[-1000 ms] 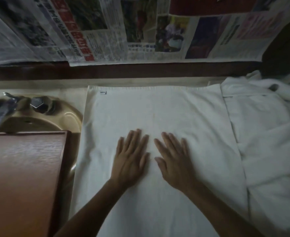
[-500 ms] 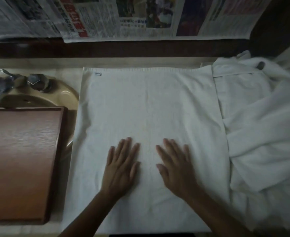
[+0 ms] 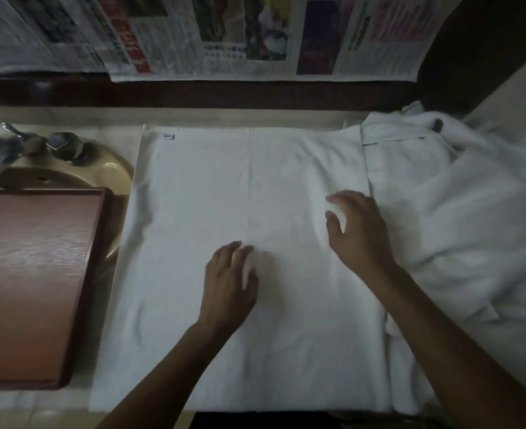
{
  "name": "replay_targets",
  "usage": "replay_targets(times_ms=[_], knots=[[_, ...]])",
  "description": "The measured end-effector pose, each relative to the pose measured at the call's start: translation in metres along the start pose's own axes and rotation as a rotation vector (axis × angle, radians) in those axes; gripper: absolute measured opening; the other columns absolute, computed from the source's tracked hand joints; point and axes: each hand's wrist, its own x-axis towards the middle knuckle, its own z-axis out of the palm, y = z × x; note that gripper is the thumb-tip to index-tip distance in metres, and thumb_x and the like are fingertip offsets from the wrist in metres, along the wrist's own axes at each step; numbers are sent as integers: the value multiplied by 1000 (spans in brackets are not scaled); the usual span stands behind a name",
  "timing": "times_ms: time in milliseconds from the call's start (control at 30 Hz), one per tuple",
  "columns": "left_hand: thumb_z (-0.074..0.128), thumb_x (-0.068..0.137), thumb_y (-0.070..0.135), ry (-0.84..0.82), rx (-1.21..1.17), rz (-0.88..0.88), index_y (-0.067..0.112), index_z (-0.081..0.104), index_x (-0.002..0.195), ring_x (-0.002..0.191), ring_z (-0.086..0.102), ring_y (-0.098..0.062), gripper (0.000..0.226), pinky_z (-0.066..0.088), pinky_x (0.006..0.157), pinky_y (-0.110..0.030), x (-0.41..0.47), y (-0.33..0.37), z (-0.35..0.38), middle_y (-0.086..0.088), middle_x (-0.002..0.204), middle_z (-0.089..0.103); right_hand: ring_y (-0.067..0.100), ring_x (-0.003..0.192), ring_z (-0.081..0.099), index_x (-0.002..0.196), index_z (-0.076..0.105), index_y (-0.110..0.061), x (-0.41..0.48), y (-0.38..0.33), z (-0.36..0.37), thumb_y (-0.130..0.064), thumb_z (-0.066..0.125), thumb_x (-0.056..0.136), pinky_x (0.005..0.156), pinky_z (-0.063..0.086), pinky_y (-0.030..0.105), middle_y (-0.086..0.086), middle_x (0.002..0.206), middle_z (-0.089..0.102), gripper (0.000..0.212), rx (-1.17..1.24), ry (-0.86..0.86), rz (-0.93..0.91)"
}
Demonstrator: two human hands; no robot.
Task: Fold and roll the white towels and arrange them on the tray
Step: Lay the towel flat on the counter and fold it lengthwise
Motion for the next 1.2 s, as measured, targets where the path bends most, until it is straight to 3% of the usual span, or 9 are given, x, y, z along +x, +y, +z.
replay_targets(times_ms=[200, 367, 533, 633, 767, 867, 967, 1033, 1200], knots=[[63, 93, 15, -71, -207, 92, 13, 63, 129, 114, 57, -23, 36, 51, 97, -35, 32, 88, 40, -5, 125, 64, 34, 118, 57, 126, 65, -11, 106, 53, 5, -17, 61, 94, 102, 45, 42, 13, 128, 62, 33, -29, -64, 256], [64, 95, 17, -123, -417, -46, 16, 58, 129, 104, 60, -15, 34, 52, 89, -27, 42, 141, 62, 0, 118, 62, 38, 123, 57, 133, 55, -1, 161, 78, 20, -26, 61, 99, 100, 46, 41, 22, 133, 60, 43, -173, -303, 442], [68, 94, 29, -235, -537, -263, 21, 56, 123, 91, 61, -10, 32, 52, 80, -24, 52, 168, 81, 5, 110, 62, 35, 118, 64, 137, 54, -2, 188, 75, 26, -26, 70, 96, 81, 48, 34, 17, 131, 64, 49, -164, -360, 607], [70, 88, 41, -267, -557, -347, 24, 54, 122, 95, 59, -11, 42, 54, 85, -27, 54, 176, 86, 9, 110, 58, 31, 113, 65, 134, 61, -9, 199, 80, 24, -23, 69, 93, 79, 49, 25, 11, 127, 68, 44, 32, -307, 690], [73, 75, 59, -292, -481, -362, 26, 49, 124, 103, 54, -14, 64, 54, 88, -34, 56, 188, 86, 9, 113, 53, 21, 68, 60, 123, 63, -12, 208, 79, 3, -6, 61, 94, 47, 40, 20, 8, 90, 63, 30, 580, -231, 843], [71, 81, 51, -292, -412, -355, 23, 49, 119, 100, 54, -16, 52, 52, 86, -34, 57, 197, 87, 6, 111, 54, 12, 73, 58, 130, 54, -18, 205, 75, -25, -2, 60, 96, 57, 52, 22, 2, 102, 57, 39, 643, -208, 763], [53, 92, 20, -263, -396, -365, 17, 52, 97, 81, 58, -19, 6, 49, 70, -31, 61, 194, 85, 2, 93, 60, 11, 79, 60, 123, 61, -16, 203, 76, -39, -3, 59, 97, 64, 55, 20, 1, 107, 61, 29, 595, -225, 660], [48, 95, 11, -269, -428, -381, 14, 54, 85, 69, 58, -19, 12, 50, 61, -31, 61, 189, 78, 0, 80, 62, 12, 83, 63, 116, 67, -14, 204, 78, -43, -3, 59, 96, 67, 57, 21, 4, 111, 65, 24, 604, -195, 645], [54, 98, 19, -277, -562, -340, 12, 59, 76, 67, 61, -19, 24, 51, 61, -26, 48, 177, 41, 0, 71, 64, 20, 103, 71, 108, 76, -16, 202, 71, -47, -6, 52, 99, 84, 61, 30, -1, 111, 73, 28, 693, -166, 604]])
